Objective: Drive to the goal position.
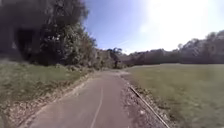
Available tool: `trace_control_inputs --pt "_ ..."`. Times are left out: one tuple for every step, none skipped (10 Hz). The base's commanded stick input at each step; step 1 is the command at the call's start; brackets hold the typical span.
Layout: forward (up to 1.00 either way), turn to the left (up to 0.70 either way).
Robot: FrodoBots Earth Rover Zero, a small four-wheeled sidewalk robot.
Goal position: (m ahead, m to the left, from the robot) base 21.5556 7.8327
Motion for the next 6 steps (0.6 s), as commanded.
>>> trace_control_inputs --pt "1.00 0.00" --pt "1.00 0.26" --pt "1.00 0.09" --pt "1.00 0.00" --pt "1.00 0.00" --pt "1.00 0.00"
